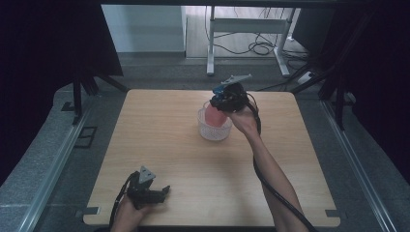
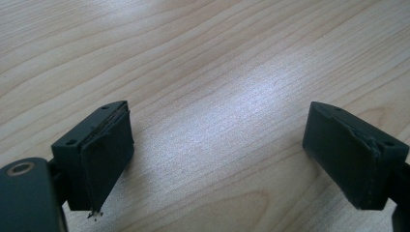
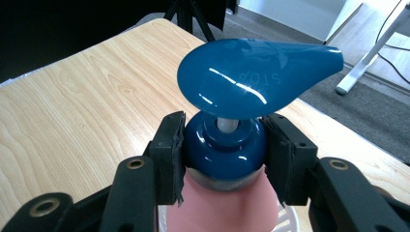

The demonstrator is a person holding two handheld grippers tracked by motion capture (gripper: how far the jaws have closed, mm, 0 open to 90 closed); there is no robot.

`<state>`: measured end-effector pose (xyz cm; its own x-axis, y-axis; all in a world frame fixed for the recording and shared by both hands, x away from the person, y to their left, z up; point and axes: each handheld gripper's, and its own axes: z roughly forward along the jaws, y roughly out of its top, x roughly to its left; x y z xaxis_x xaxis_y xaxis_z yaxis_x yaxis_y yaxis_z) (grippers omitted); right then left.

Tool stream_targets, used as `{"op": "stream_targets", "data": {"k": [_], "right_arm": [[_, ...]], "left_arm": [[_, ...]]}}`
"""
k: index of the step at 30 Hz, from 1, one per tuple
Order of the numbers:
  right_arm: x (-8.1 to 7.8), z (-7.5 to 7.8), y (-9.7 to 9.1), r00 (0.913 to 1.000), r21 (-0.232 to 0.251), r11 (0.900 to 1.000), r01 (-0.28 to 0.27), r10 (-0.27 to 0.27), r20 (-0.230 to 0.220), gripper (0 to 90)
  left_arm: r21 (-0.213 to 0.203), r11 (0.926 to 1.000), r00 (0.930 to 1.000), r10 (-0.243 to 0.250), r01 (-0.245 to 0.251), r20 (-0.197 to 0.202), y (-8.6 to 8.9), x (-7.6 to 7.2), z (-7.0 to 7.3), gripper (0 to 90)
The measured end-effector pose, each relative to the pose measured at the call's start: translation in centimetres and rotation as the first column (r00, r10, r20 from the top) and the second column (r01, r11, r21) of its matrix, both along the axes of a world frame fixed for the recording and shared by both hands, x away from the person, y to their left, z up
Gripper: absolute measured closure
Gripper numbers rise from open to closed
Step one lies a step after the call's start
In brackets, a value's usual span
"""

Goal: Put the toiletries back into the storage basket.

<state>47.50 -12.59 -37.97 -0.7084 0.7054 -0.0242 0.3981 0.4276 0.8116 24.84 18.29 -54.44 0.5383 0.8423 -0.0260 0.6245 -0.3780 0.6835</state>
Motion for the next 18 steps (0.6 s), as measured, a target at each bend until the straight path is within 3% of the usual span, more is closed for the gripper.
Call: {"op": "stream_targets", "data": {"k": [18], "right_arm": [[0.4, -2.1, 0.8, 0.9998, -0.025, 0.9997, -0.006, 0.005, -0.022, 53.1]], "left_arm": [[0.000, 1.0000, 1.0000, 0.000, 0.000, 0.000, 0.0, 0.0, 0.0, 10.3]]}}
